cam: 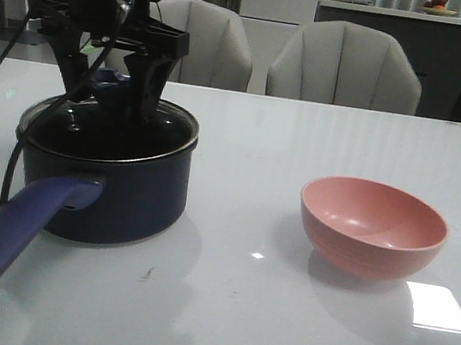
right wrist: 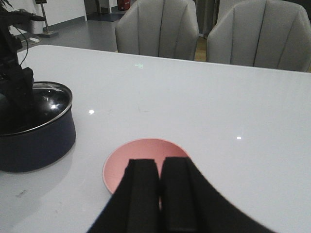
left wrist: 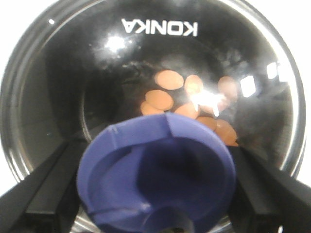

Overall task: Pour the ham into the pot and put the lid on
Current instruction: 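Lower the lid onto the saucepan with the left gripper, then open the left gripper and raise it off the lid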

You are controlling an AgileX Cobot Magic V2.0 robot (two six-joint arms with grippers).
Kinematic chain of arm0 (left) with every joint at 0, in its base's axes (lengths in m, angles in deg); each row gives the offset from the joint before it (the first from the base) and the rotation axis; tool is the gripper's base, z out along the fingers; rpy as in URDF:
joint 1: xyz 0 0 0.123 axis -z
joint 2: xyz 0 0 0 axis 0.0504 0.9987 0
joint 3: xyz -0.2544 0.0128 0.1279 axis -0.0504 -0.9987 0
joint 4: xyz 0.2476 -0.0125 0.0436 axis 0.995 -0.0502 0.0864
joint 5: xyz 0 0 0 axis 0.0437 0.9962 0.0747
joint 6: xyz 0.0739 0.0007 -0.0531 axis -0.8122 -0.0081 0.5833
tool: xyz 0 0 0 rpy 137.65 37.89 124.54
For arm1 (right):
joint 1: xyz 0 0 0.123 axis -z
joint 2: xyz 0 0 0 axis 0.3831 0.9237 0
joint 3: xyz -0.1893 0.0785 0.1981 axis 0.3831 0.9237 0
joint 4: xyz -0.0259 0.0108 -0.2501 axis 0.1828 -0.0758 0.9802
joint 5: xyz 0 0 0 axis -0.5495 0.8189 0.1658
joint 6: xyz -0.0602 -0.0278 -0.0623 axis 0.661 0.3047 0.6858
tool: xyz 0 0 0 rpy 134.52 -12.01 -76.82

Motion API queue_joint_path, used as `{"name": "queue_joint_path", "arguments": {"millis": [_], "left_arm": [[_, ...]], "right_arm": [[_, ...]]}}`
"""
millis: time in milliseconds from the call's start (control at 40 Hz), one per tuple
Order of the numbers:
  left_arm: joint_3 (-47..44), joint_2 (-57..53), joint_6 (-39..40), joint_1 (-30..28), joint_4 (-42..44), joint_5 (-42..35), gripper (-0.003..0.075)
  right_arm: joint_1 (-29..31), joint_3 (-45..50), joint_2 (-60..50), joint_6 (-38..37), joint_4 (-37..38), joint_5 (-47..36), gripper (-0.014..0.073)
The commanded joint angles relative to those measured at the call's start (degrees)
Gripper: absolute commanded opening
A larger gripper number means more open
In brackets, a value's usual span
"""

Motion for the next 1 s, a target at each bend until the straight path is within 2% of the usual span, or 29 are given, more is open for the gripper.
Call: {"name": "queue_joint_path", "arguments": {"millis": [0,425,650,975], "left_arm": [[1.43,-3.0,0.13,0.19,-1.3,1.64,0.0557],[1.43,-5.62,0.13,0.19,-1.63,1.64,0.056],[1.43,-5.73,0.13,0.19,-1.63,1.64,0.0676],[1.43,-12.18,0.13,0.19,-2.24,1.64,0.0678]], "right_arm": [[0.06,-1.62,0.16,0.48,-0.11,-4.73,0.0161],[0.06,-1.62,0.16,0.48,-0.11,-4.73,0.0161],[0.06,-1.62,0.16,0.48,-0.11,-4.73,0.0161],[0.06,-1.62,0.16,0.48,-0.11,-4.73,0.0161]]}}
